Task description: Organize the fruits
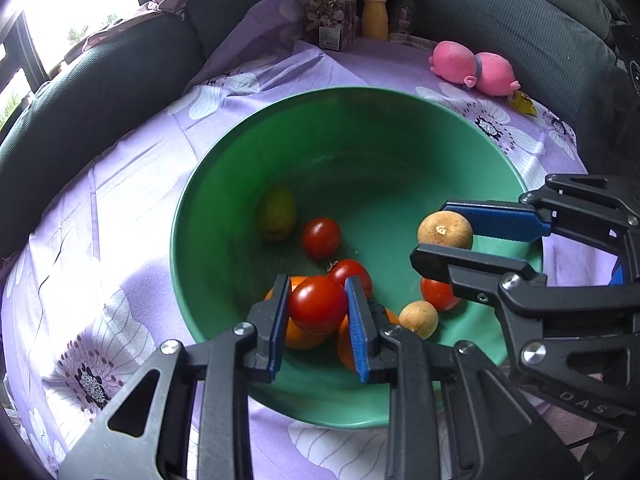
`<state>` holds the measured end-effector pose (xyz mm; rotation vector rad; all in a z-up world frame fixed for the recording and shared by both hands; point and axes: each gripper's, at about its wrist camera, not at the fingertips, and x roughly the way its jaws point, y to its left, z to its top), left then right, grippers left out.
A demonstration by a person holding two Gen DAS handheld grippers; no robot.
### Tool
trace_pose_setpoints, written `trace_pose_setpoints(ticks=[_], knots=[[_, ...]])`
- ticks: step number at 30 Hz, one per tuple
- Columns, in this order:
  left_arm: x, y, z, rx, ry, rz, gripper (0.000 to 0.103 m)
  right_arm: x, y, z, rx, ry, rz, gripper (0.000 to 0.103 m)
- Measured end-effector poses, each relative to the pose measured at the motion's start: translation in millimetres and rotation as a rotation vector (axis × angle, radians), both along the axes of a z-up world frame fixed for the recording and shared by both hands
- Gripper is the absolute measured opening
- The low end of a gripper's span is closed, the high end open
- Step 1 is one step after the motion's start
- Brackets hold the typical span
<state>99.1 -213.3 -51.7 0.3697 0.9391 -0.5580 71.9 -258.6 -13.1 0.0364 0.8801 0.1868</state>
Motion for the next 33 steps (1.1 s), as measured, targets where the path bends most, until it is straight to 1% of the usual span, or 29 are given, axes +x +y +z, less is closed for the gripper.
trace_pose_setpoints(ticks=[12, 33], knots=[[-0.5, -3.2, -1.5, 0.008, 0.001, -0.003, 0.028, 2.7, 0.3, -3.1, -0.005, 0.017, 0.006, 0.029], [1.1, -3.8, -2.0, 0.031, 0.0, -0.007, 0.029, 3.1, 0.8, -3.4, -0.007, 0.02, 0.006, 0.029]])
